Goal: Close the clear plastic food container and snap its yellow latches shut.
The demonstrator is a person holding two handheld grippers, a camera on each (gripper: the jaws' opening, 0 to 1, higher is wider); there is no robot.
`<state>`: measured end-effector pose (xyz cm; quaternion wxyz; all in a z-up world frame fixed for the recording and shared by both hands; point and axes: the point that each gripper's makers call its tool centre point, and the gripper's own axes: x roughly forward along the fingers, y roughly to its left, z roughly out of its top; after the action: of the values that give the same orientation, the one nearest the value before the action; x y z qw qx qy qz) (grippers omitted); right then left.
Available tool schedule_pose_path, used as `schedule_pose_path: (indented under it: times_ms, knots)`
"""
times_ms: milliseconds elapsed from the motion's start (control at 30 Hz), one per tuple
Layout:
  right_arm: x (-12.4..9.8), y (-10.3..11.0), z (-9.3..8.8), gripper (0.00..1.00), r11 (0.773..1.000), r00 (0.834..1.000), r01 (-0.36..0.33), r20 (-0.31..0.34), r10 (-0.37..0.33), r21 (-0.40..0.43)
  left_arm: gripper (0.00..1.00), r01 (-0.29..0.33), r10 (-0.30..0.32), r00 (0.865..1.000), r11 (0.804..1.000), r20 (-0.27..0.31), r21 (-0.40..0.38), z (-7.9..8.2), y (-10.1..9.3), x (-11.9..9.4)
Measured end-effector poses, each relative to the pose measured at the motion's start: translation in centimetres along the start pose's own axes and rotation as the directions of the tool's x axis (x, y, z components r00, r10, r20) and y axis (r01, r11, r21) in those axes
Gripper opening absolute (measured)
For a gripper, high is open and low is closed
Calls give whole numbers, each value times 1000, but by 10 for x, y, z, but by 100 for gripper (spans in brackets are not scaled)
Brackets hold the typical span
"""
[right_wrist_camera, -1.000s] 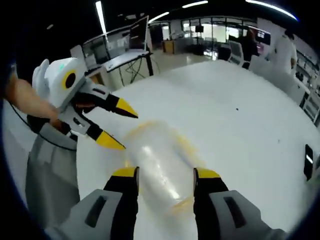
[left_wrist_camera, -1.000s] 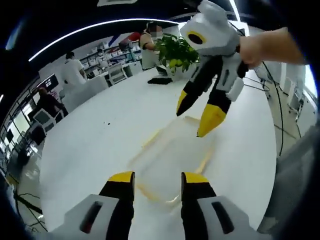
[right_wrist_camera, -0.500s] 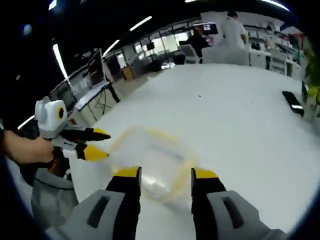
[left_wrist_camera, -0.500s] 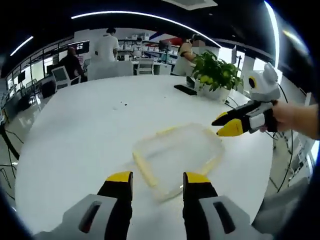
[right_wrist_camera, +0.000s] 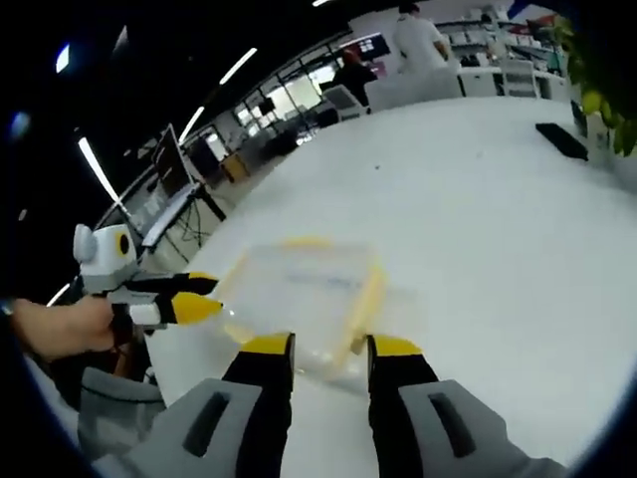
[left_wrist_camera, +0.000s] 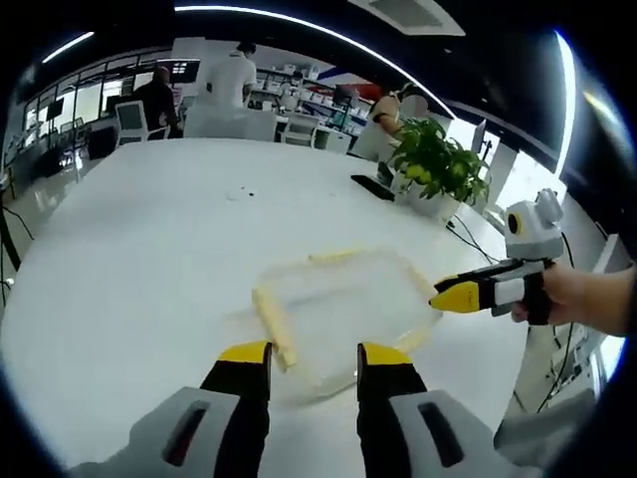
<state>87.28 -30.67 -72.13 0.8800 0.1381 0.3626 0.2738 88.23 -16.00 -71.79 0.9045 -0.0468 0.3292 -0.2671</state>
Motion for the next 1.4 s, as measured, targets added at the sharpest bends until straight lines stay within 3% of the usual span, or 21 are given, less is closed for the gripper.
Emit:
schedule_pose_path:
  times_ms: [400,600,800,1400]
  knots:
    - [0,8,-2,26,999,997,45,61,-47,30,24,44,-43,999,998,13,-38,4,13,1]
    - [9,17,-1,26,997,995,61,82,-64,43,23,37,-36,999,998,16,-53,7,25,-1]
    - [14,21,-1,27,998,995,56,80,-58,33,23,21,-20,1000,998,20,-60,8,32,-2]
    - [17,19,1,28,1000,998,24,63,-24,6,23,-7,9,1000,998,28,-65,7,31,-4]
